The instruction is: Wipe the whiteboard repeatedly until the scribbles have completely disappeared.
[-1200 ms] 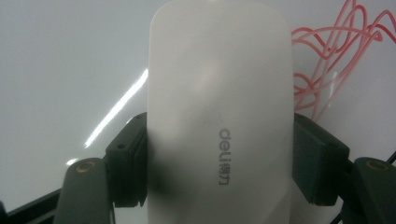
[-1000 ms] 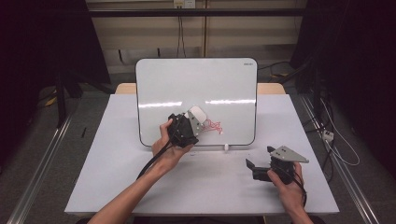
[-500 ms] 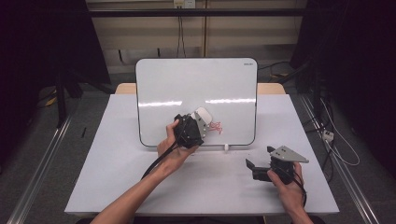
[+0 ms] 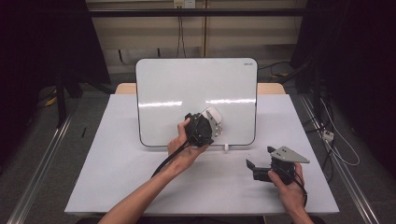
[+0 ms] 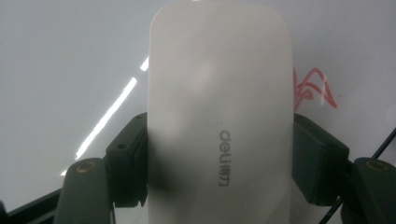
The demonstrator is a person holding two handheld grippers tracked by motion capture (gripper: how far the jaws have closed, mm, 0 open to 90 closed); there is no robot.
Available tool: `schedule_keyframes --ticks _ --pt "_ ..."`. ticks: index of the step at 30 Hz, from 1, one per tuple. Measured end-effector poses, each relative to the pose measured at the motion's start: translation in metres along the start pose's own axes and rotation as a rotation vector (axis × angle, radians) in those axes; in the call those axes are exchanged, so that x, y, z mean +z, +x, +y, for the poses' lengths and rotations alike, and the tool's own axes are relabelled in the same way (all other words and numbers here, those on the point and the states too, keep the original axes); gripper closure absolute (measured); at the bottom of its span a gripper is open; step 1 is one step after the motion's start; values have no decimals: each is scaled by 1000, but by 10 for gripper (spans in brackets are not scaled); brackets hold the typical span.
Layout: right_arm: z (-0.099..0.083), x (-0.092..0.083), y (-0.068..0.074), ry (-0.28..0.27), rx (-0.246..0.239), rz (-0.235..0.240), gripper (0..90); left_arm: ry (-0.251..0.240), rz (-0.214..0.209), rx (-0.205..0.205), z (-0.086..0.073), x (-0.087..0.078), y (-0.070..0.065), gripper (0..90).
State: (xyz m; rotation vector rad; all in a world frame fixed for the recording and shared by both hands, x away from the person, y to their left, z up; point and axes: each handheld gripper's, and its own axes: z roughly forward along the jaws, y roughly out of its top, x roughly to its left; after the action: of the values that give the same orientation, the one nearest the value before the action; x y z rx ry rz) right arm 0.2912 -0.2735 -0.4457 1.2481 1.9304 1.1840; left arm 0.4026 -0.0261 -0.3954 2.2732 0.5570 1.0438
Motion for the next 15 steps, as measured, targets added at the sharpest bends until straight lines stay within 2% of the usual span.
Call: schedule_keyframes --ticks 2,4,8,15 --pt "0 0 0 -1 5 -4 52 -7 -3 -1 3 1 -5 309" --pt "0 -1 0 -3 2 -2 52 -8 0 15 4 2 -8 309" --pt "0 -1 0 -4 1 1 52 -6 -27 10 2 1 -4 309" --pt "-1 -3 -1 -5 4 -4 52 -1 -37 -10 -2 -1 4 310"
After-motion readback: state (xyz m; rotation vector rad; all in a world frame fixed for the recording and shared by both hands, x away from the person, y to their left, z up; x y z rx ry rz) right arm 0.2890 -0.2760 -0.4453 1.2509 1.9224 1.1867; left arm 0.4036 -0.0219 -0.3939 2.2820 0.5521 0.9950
